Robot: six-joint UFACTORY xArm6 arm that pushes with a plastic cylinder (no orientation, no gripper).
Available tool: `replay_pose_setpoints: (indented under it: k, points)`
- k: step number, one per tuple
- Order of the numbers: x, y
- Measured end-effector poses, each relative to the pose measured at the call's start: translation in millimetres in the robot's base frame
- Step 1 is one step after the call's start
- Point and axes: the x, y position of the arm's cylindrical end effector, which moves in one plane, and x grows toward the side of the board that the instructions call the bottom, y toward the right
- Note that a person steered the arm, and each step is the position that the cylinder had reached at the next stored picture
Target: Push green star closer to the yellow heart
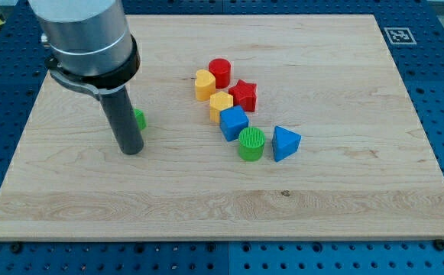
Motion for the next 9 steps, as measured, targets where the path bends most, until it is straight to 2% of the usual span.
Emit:
replay_pose_setpoints:
  k: [1,2,5,7,9]
  points:
    - [-31,0]
    - [-37,0]
    - [-20,-2]
    - [-43,-21]
    - [-43,-21]
